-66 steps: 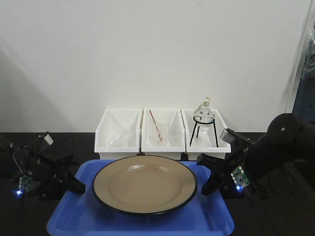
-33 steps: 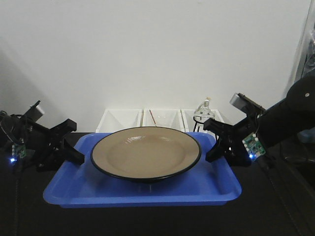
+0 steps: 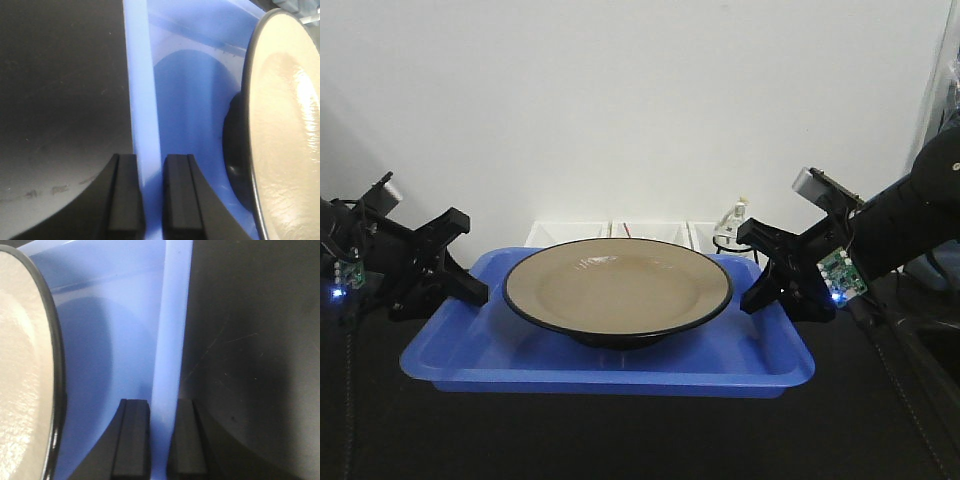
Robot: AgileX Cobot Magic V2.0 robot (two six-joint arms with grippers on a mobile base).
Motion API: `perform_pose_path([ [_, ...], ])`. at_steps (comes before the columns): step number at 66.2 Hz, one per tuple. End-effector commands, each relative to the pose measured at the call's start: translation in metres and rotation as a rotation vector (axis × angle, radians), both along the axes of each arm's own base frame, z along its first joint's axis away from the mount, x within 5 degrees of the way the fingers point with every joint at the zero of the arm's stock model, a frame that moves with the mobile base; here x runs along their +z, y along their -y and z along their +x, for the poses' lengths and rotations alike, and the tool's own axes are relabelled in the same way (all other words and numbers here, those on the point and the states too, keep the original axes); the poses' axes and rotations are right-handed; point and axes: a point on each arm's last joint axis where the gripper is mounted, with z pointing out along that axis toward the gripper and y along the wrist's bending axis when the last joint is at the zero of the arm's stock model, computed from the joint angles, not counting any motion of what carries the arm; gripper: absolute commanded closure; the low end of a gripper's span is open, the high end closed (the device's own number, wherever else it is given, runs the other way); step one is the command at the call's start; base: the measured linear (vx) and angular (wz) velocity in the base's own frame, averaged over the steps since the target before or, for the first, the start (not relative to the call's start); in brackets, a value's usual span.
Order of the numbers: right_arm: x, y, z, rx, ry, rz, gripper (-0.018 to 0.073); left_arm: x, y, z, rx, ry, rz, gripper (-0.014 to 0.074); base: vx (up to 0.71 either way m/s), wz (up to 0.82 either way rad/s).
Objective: Place disk in tray to left cabinet
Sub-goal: 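Lift the blue tray holding the plate with both grippers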
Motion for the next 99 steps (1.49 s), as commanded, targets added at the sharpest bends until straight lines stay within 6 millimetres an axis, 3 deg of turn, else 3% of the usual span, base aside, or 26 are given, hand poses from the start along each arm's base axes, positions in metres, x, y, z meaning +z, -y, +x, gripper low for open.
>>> perform_pose_path([
  [1, 0.0448, -0.0171, -0.0168, 0.023, 0.108, 0.187, 0.0564, 0.0457, 0.0222, -0.0235, -0.073, 0.058, -0.198, 0.0597, 0.0, 0.0],
  [99, 0.0449, -0.017, -0.0164, 0.022, 0.113, 0.186, 0.0564, 0.0449, 0.022, -0.0228, -0.071, 0.059, -0.194, 0.0597, -0.01, 0.01],
])
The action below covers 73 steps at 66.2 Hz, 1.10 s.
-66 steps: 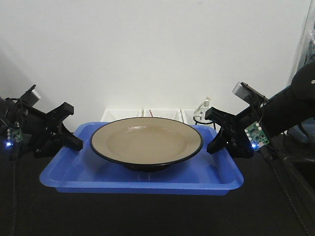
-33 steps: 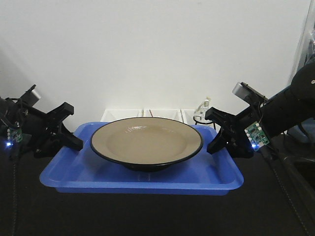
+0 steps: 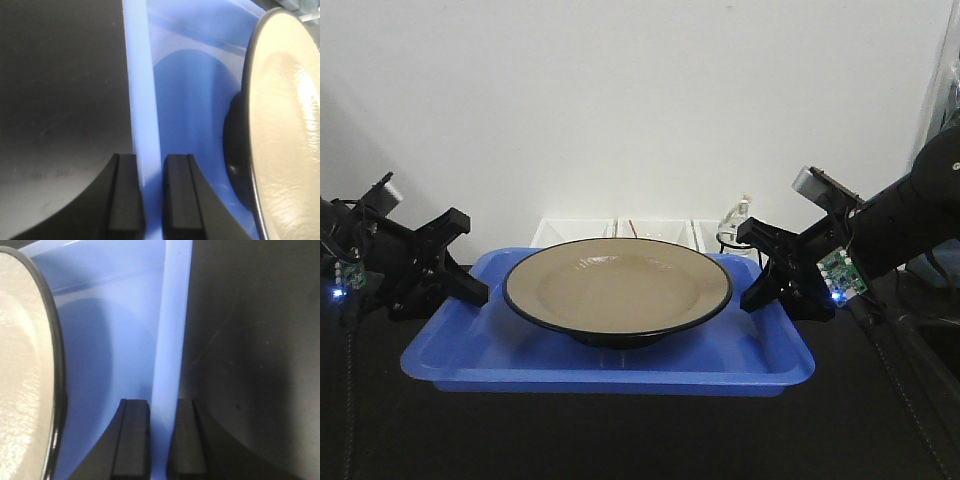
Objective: Place disk in tray to left cabinet
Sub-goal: 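Lift the blue tray holding the plate with both grippers, then hold the tray level with both grippers while the base drives to the cabinet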
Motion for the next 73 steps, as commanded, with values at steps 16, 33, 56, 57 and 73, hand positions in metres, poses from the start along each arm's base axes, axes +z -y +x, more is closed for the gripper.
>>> perform_pose_path([
  [16, 0.0439, -0.017, -0.0168, 0.024, 0.107, 0.186, 0.0564, 0.0447, 0.0221, -0.0224, -0.071, 0.059, -0.195, 0.0597, -0.16, 0.06],
  [33, 0.0442, -0.017, -0.0172, 0.025, 0.107, 0.185, 0.0564, 0.0447, 0.0221, -0.0224, -0.071, 0.059, -0.195, 0.0597, -0.2, 0.14],
  [56, 0.0443, -0.017, -0.0171, 0.024, 0.107, 0.186, 0.0564, 0.0447, 0.0221, -0.0224, -0.071, 0.059, -0.195, 0.0597, -0.16, 0.48],
  [57, 0.0443, -0.017, -0.0171, 0.024, 0.107, 0.186, 0.0564, 0.0447, 0.0221, -0.0224, -0.071, 0.059, -0.195, 0.0597, -0.14, 0.59],
  [73, 0.0443, -0.017, -0.0171, 0.024, 0.107, 0.186, 0.0564, 0.0447, 0.0221, -0.0224, -0.071, 0.059, -0.195, 0.0597, -0.12, 0.62],
])
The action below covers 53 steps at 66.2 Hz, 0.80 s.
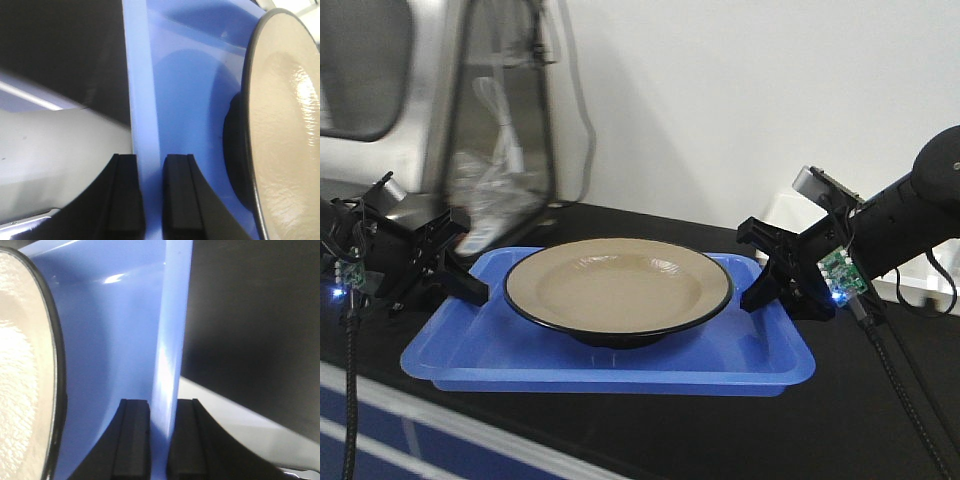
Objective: Place disk in tray to left cabinet
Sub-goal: 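Hold the tray level with both grippers while the base drives to the cabinet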
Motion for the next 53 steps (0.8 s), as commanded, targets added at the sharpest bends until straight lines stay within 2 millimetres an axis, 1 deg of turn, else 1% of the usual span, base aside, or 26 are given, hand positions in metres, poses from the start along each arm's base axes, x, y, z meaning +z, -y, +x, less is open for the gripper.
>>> perform_pose_path([
  [1, 0.0443, -0.0169, -0.017, 0.024, 0.108, 0.185, 0.0564, 0.0439, 0.0221, -0.0224, -0.071, 0.056, -0.195, 0.0597, -0.09, 0.66],
  [28, 0.0442, -0.017, -0.0171, 0.024, 0.108, 0.185, 0.0564, 0.0439, 0.0221, -0.0224, -0.071, 0.056, -0.195, 0.0597, -0.06, 0.66],
  [53, 0.0442, -0.017, -0.0171, 0.024, 0.108, 0.185, 0.0564, 0.0439, 0.0221, -0.0224, -0.071, 0.056, -0.195, 0.0597, 0.01, 0.68],
])
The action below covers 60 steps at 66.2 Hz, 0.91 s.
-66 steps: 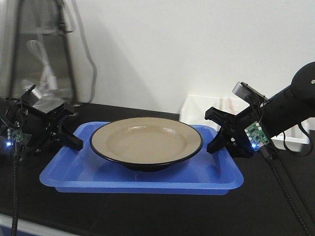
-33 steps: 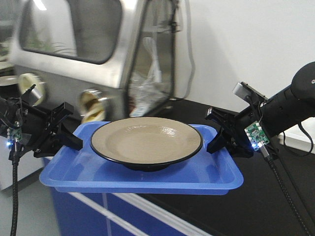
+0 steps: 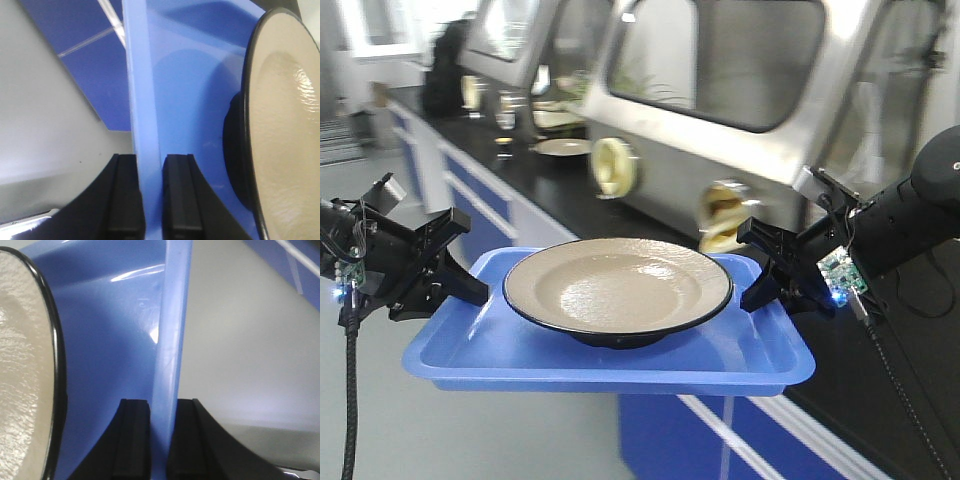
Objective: Place disk in tray to left cabinet
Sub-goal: 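Hold the tray level with both grippers while the base drives to the cabinet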
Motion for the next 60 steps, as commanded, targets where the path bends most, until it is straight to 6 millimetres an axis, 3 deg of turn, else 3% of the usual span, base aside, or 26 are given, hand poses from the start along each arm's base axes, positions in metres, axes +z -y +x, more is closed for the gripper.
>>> perform_pose_path([
  [1, 0.0442, -0.017, -0.0171, 0.024, 0.108, 0.185, 0.0564, 0.0439, 0.0221, -0.0224, -0.071, 0.056, -0.195, 0.0597, 0.05, 0.75],
  [35, 0.0442, -0.017, -0.0171, 0.024, 0.108, 0.185, 0.0564, 0.0438, 0.0221, -0.0226, -0.072, 0.055, -0.195, 0.0597, 0.12, 0.72],
  [60, 0.0443, -0.0169, -0.017, 0.024, 0.109, 0.185, 0.0564, 0.0438, 0.0221, -0.0226, -0.072, 0.055, -0.195, 0.0597, 0.23, 0.41],
])
